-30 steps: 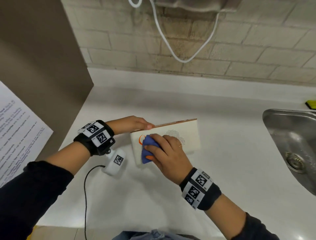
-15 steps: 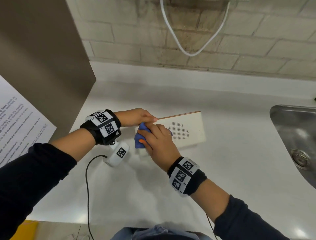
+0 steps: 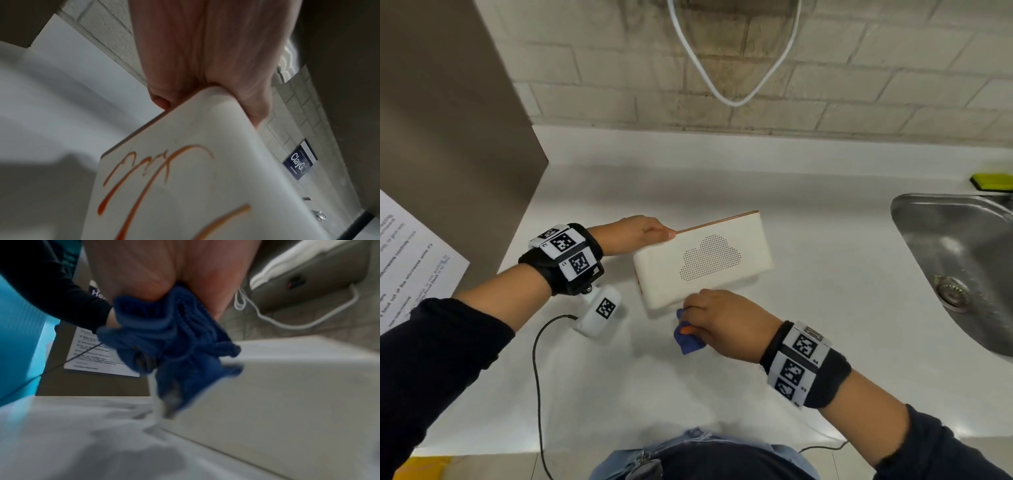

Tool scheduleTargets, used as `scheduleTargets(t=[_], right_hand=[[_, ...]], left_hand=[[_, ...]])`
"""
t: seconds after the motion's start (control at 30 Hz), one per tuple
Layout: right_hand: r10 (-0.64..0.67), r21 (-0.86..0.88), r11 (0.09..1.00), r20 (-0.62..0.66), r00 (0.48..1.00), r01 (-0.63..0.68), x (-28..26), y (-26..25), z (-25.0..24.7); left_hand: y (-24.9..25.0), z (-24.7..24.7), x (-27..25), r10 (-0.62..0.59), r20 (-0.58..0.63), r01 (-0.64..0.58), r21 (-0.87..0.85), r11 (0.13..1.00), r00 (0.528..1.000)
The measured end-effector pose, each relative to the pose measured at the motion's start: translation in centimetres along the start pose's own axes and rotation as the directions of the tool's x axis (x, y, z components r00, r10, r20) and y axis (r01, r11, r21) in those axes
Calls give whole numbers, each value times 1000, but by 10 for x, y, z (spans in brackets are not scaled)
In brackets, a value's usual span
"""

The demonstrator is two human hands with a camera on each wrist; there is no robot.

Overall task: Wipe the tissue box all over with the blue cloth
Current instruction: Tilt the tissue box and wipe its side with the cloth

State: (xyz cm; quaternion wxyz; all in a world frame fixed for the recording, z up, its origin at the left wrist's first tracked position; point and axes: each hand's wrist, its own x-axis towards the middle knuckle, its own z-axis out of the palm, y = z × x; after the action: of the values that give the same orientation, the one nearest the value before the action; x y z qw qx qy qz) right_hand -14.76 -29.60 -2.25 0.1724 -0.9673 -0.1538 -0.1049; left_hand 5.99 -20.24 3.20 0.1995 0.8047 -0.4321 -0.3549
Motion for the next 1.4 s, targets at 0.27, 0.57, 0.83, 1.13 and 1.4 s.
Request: scheduleTargets(t=[0.27,0.57,0.83,1.13,1.4], right_hand=[[686,559,725,-541,486,-401,-38,39,-53],[688,433,725,-441,576,-536,-1,76,-34],[686,324,724,-427,589,-609,-15,68,-22],[626,345,773,-277,729,-533,-58,33,-2],[750,528,625,-201,631,-574,-75,20,-42]], left_hand=[[-5,5,-7,-8,20,11,-154,988,1000],[5,9,-9,-27,8,28,-189,982,1000],[12,28,-18,65,-130,-67,-13,998,989],[1,32,-14,102,-147,-100,25,995,984],[10,30,-21,132,-107,-127,49,991,985]])
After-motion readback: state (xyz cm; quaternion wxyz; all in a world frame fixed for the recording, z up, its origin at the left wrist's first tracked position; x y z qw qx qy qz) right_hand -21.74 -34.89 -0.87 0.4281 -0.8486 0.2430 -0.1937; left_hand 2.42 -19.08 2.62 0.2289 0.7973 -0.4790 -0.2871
